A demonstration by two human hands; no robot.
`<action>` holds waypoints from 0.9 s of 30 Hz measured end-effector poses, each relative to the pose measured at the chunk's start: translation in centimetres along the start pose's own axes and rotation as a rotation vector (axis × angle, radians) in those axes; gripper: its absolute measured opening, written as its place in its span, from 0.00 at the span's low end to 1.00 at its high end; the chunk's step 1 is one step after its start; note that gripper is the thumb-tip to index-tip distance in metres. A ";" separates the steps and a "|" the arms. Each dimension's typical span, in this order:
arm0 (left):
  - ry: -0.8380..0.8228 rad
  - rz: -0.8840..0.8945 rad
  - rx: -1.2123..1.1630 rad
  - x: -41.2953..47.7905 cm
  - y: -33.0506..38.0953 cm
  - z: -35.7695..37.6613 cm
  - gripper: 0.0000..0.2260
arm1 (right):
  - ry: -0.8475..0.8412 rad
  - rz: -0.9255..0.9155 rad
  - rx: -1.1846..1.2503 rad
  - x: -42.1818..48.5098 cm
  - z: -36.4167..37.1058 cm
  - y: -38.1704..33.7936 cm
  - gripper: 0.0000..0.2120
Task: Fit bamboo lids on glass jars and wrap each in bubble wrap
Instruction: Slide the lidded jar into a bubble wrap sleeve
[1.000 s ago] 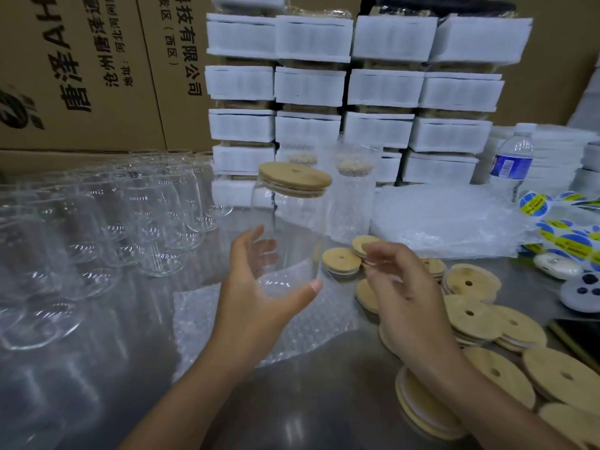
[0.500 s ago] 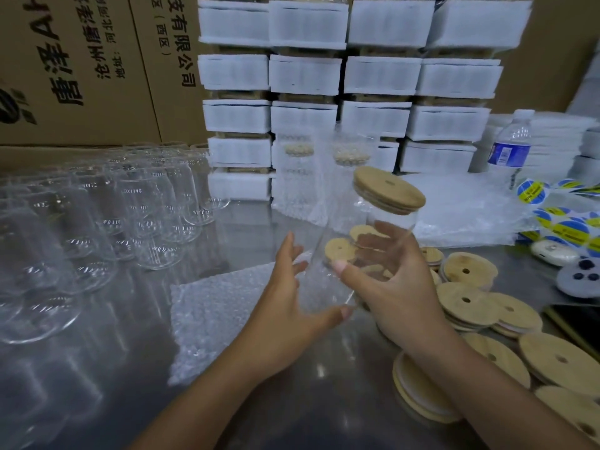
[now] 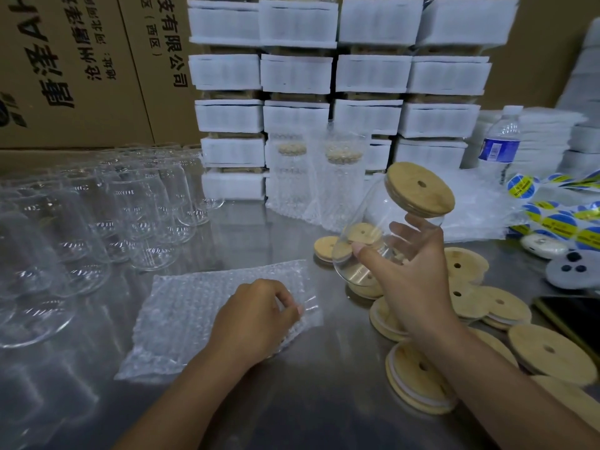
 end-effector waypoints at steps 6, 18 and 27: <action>-0.010 0.044 -0.052 0.0 0.0 -0.3 0.10 | -0.042 0.019 0.126 -0.2 0.0 -0.5 0.26; 0.147 0.134 -0.601 0.6 0.5 -0.6 0.09 | -0.087 0.045 0.136 -0.4 0.0 -0.9 0.27; 0.197 0.136 -0.665 0.6 0.5 -0.7 0.09 | -0.101 0.088 0.210 -0.4 0.0 -1.5 0.35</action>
Point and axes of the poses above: each hand's wrist, its own x-axis towards the middle knuckle, its own z-axis out of the palm, y = z × x, the point moved 1 cm from there along x, towards the middle knuckle, and after that the axes turned 10 degrees about -x, right-handed, at the moved point
